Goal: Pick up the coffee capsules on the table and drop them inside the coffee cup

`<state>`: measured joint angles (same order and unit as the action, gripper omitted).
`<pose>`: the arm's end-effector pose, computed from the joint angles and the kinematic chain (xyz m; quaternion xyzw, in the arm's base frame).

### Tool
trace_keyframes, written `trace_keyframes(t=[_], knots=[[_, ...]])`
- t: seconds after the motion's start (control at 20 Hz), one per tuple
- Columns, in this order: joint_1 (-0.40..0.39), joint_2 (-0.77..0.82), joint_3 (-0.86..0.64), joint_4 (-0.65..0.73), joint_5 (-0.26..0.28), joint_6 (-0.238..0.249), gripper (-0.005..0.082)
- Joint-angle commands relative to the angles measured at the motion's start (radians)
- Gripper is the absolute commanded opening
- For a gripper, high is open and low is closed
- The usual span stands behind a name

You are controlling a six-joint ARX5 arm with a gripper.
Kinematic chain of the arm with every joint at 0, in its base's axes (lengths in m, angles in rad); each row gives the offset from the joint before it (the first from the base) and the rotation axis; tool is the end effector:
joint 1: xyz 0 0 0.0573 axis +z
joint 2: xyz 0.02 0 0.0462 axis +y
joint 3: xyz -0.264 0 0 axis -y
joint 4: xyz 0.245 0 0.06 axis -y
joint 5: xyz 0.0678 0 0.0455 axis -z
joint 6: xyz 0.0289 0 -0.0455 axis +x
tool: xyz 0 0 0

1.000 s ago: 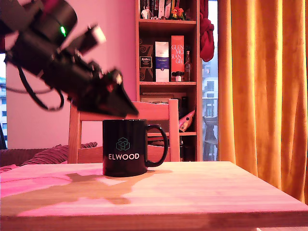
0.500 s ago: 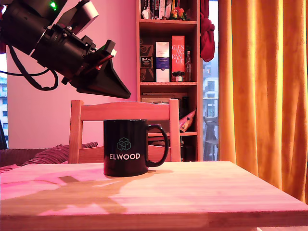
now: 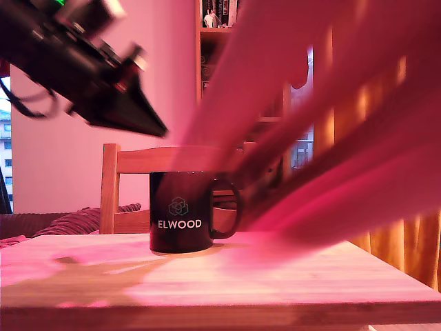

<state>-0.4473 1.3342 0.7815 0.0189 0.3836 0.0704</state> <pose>0.2474 -0.1307 0.2345 0.0395 0.2497 -0.3983 0.8817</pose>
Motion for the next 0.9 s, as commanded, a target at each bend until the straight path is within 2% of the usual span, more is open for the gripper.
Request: trace_keyframes(t=[0.0,0.15,0.25,0.45,0.85], knots=[[0.008,-0.028,-0.065,-0.014,-0.005,-0.034,-0.0024],[0.013,-0.109,-0.139,-0.042,-0.039,-0.068,-0.0024],[0.013,-0.154,-0.172,-0.061,-0.061,-0.075,-0.0024],[0.013,-0.211,-0.219,-0.068,-0.064,-0.116,-0.0024],[-0.002,-0.211,-0.228,-0.09,-0.069,-0.116,-0.0024]])
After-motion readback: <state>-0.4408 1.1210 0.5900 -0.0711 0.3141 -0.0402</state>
